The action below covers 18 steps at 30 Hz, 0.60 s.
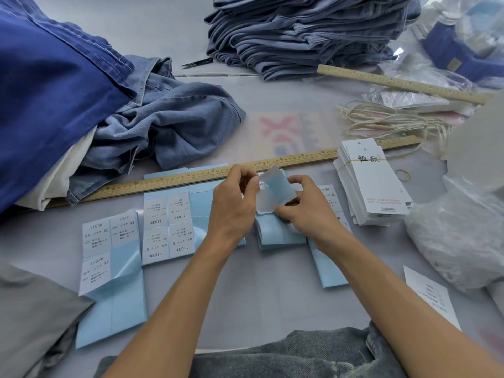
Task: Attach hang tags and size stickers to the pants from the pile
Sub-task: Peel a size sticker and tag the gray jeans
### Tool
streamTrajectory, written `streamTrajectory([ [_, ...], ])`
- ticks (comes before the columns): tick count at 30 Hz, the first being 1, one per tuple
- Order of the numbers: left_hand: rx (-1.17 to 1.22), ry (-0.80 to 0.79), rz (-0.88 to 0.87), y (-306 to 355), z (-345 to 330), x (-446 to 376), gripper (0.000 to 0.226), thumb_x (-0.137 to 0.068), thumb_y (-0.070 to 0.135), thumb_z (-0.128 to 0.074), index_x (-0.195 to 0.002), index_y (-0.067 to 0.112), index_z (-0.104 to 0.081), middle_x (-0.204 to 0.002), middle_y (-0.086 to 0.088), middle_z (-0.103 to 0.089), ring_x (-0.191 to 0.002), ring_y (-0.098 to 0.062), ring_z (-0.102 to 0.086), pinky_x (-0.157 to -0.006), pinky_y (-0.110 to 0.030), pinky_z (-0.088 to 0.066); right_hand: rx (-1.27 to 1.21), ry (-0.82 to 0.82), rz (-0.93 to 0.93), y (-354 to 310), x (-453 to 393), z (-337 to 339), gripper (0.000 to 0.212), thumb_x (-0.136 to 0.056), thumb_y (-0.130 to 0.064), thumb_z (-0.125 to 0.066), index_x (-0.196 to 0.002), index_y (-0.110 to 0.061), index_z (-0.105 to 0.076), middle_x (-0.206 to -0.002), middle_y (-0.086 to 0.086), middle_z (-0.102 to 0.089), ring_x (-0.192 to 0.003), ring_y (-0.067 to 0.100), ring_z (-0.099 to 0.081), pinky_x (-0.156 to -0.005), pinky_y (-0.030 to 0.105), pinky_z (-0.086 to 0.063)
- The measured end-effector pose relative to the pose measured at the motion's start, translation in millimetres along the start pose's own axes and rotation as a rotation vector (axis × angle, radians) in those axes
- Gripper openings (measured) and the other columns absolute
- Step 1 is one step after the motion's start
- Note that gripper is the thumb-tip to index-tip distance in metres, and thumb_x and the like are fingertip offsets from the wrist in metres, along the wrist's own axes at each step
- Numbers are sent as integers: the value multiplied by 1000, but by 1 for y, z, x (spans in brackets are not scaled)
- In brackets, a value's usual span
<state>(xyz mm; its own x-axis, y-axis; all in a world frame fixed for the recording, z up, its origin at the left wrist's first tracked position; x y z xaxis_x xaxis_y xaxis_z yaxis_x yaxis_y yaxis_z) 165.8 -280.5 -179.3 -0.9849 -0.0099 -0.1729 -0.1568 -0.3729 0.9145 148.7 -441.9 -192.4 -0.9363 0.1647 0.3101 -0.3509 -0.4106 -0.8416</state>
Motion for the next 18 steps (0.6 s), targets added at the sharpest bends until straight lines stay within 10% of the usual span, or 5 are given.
streamTrajectory([
  [18, 137, 73, -24, 8, 6, 2, 16, -103, 19, -57, -93, 31, -57, -80, 7, -69, -73, -11, -64, -64, -31, -51, 415, 128, 107, -34, 13, 37, 50, -88, -21, -73, -136, -22, -59, -114, -1, -62, -92, 21, -68, -86, 36, -55],
])
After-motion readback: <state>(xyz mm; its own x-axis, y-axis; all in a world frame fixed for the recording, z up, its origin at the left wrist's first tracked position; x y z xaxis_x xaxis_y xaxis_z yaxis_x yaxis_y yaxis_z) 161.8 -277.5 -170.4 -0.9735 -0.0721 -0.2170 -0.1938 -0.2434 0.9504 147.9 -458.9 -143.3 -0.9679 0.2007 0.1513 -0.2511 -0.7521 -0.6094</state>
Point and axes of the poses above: each hand's wrist, its own x-axis away from the middle knuckle, its own z-axis out of the back of the hand, y = z × x, the point moved 3 cm from there along -x, towards the middle knuckle
